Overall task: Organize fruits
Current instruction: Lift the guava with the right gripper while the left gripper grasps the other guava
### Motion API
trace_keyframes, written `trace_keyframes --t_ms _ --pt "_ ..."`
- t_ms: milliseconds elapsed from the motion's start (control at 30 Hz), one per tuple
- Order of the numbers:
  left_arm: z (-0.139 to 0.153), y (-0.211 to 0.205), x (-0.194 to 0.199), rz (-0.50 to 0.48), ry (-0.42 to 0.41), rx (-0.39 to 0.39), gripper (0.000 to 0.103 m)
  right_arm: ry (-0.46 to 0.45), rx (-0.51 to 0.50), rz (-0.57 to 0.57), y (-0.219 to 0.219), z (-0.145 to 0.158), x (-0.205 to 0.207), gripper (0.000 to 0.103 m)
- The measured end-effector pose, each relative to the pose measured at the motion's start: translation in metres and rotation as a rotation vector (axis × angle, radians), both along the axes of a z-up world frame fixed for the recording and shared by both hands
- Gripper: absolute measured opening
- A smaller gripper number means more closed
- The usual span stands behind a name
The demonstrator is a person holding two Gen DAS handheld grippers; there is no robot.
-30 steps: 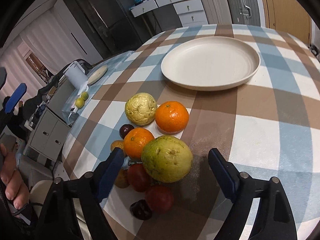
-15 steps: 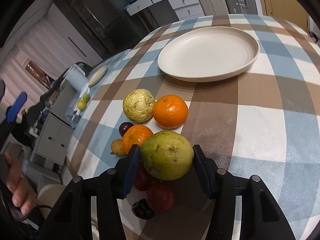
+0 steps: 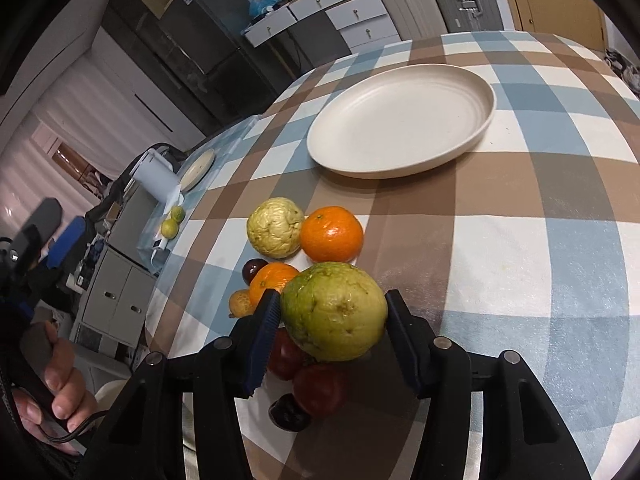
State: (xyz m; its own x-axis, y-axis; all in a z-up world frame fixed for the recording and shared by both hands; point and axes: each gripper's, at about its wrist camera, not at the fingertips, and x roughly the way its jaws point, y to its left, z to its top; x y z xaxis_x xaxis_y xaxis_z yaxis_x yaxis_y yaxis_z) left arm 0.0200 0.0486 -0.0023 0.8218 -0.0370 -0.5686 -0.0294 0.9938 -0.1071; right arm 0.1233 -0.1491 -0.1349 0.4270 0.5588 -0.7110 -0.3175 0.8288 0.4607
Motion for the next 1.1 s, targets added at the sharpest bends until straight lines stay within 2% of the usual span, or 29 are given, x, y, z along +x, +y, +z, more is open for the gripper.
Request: trace_keyframes --t_ms 133,333,400,467,833,1100 --pt "-0.014 0.000 0.019 -0.028 0.070 0.004 0.102 -0.009 0.017 -0.023 -0.009 0.005 -0.001 0.054" --pt "-0.040 0.004 0.054 -0.097 0.202 -0.147 0.102 -0.039 0.055 -0.073 -0.029 0.023 -0.005 0.054" --pt "-0.048 0.000 0.069 -0.106 0.244 -0.158 0.102 -0.058 0.052 -0.096 -0.035 0.029 -0.007 0.054" --pt "-0.052 -0.005 0.081 -0.102 0.256 -0.139 0.102 -0.064 0.062 -0.111 -0.039 0.034 -0.009 0.054" --pt "-0.090 -0.020 0.138 -0.139 0.417 -0.206 0.102 -0.071 0.085 -0.120 -0.046 0.042 -0.016 0.054" --pt "-0.106 -0.020 0.147 -0.160 0.453 -0.272 0.098 -0.065 0.087 -0.104 -0.043 0.041 -0.017 0.054"
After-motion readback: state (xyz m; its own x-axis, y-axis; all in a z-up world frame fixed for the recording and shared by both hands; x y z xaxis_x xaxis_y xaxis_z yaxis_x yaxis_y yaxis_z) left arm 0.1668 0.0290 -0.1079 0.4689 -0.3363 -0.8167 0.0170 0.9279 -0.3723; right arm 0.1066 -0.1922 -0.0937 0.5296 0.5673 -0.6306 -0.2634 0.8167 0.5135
